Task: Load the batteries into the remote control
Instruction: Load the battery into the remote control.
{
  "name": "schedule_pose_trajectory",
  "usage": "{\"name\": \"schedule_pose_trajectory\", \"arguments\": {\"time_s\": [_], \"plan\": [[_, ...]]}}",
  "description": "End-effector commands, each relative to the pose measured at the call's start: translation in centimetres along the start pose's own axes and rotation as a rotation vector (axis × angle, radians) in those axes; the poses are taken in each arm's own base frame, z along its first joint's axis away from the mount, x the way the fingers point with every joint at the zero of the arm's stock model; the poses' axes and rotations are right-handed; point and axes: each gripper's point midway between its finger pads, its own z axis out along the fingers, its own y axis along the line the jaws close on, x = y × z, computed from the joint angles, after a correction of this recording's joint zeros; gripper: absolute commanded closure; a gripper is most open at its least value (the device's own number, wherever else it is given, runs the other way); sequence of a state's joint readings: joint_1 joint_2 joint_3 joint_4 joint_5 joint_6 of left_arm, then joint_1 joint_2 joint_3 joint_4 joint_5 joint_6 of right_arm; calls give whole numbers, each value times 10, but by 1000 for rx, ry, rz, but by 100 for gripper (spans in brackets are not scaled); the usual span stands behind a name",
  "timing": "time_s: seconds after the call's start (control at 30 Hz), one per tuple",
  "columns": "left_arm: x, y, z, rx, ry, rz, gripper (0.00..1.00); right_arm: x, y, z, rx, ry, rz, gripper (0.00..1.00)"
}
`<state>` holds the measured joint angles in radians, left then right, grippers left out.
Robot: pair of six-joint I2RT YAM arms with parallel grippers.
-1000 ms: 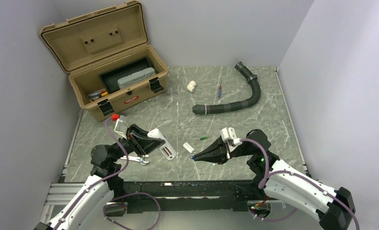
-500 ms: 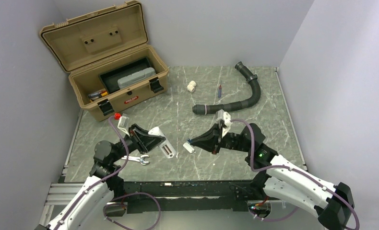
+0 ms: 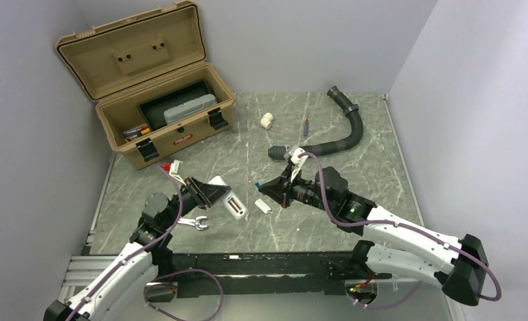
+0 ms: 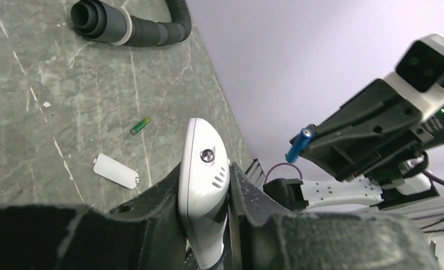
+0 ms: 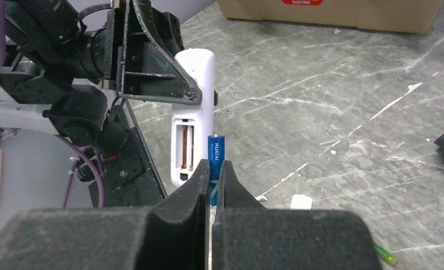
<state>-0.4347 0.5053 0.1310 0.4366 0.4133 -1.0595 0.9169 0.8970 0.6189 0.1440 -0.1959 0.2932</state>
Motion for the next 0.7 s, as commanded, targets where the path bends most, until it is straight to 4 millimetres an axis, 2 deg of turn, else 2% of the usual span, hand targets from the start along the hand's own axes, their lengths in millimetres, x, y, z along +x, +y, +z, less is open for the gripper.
{"name": "schedule_pose_trajectory", "arguments": {"time_s": [0.0,0.2,0.47,0.67], "plan": [[-16,-6,4,-7,-100,-44,100,-29,5,8,69,-64,-59,100],[-17,-7,1,13,-139,-87,100,-25,19,23,68,-36,-62,100],[-16,-9,2,18,-128,-119,100,-7,36,48,53,8,-121,100],[-13,-9,3,29,-119,-141,100,-1,41,60,55,-1,-140,100]]}}
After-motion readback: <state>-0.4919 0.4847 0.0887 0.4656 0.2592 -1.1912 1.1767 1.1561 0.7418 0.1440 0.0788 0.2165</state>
